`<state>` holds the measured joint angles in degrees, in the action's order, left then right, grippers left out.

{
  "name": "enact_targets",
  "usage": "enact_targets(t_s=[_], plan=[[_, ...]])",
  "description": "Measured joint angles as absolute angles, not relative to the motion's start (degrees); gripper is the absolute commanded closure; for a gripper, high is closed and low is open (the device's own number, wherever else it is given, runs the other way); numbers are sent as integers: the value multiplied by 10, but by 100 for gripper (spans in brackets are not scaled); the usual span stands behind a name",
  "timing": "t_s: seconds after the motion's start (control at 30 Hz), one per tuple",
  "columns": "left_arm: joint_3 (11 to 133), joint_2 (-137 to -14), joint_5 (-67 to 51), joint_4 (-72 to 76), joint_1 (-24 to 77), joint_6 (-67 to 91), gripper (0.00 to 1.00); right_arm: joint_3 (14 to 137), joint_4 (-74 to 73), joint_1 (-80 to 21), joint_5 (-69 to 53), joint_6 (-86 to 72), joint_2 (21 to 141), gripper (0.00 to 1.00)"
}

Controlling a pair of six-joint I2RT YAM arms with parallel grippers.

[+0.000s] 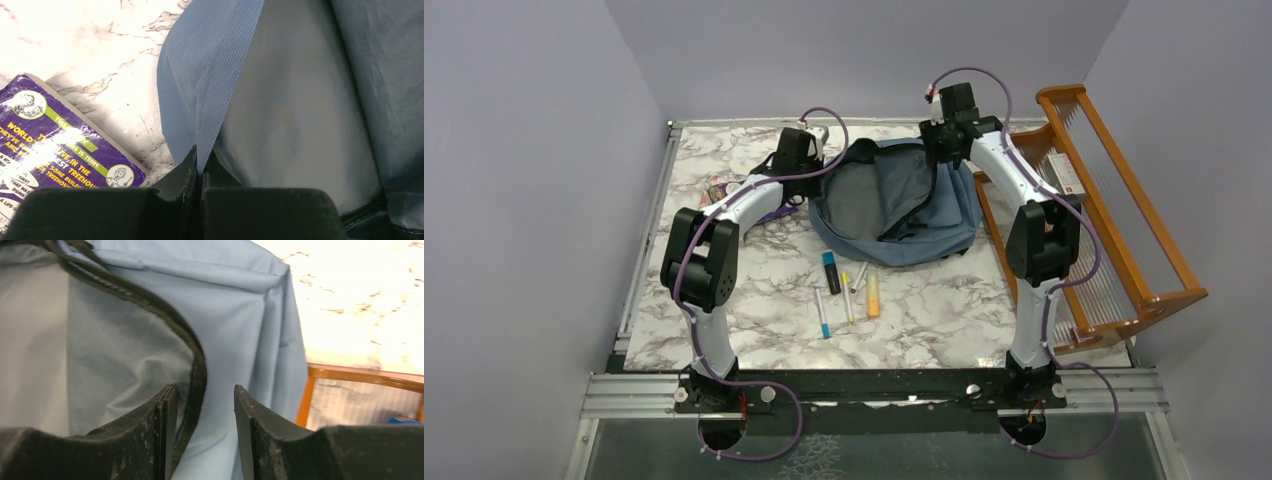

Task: Pack the student bag
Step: Unzip the student bag at the center of the board.

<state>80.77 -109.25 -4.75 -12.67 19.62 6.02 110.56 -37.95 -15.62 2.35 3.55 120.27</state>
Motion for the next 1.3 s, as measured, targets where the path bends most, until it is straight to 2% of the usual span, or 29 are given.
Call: enact_targets(t_s=[0.2,0.4,0.67,0.83,0.97,1.1,1.3], plan=[[804,-1092,-62,-125,196,62,100,1108,-384,-156,69,26,1202,37],[803,-1090,-73,-125,196,66,100,1109,-391,-156,60,6,1160,39],[802,-1087,-83,-124,196,70,100,1044,-323,-176,-107,-66,1010,50],[801,-1087,-87,-121,196,71,100,1005,-275,-232,-207,-99,1027,54],[801,-1087,-88,-120,196,72,100,979,-266,-270,-233,-112,1077,55],[801,-1087,-88,-120,196,76,100,944,-282,-287,-201,-115,1105,55],[801,-1087,-88,-121,196,78,100,873,-305,-284,-31,-94,1104,52]])
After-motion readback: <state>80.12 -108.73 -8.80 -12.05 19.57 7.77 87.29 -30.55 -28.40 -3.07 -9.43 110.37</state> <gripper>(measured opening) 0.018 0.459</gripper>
